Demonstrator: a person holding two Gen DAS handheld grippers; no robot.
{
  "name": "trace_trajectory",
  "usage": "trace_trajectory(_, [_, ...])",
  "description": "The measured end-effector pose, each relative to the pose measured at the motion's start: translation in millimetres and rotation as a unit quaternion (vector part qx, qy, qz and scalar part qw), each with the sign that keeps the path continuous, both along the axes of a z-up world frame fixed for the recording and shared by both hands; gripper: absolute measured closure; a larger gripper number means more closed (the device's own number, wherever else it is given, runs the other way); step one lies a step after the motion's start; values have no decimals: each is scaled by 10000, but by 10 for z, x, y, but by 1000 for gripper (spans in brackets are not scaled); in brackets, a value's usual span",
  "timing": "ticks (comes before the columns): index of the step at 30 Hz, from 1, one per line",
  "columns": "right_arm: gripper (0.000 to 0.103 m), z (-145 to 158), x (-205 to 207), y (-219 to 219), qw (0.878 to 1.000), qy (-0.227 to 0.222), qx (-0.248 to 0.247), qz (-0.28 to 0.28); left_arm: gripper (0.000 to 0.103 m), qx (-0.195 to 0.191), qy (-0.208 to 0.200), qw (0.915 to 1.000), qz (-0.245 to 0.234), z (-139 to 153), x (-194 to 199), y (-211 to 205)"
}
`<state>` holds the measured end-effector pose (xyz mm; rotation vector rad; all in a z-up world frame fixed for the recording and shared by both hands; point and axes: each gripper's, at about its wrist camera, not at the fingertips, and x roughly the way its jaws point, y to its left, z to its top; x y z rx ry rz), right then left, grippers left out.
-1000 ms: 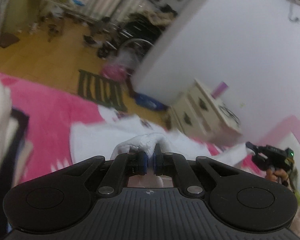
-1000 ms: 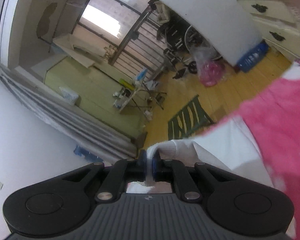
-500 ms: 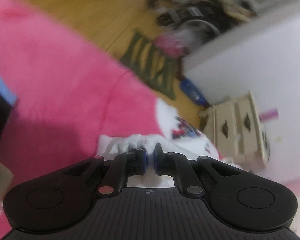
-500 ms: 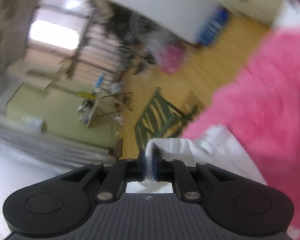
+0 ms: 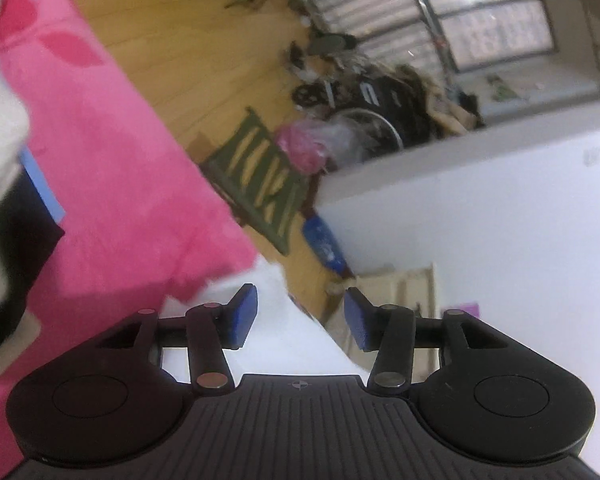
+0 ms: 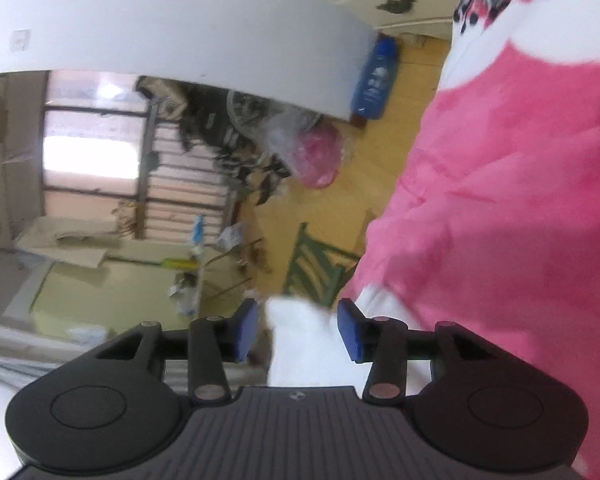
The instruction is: Fold clothes
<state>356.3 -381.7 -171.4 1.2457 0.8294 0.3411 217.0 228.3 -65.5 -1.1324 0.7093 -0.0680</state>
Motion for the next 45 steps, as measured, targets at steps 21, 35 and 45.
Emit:
trace_trajectory(21, [53,-500,-1644,-212,9973,697,-156,166,39,1097,992,9851,-873,-709,-1327,-685])
trace_trajectory(35, [94,-346,-1412,-67,9985,-210,-493,-109,103,1820,400,9804,-635,-478,-1424,-822])
trace_trajectory(45, [94,299,-2643,-345,9959,147,-778,439,103,2108,552,9622,-1636,192,-2424,-617])
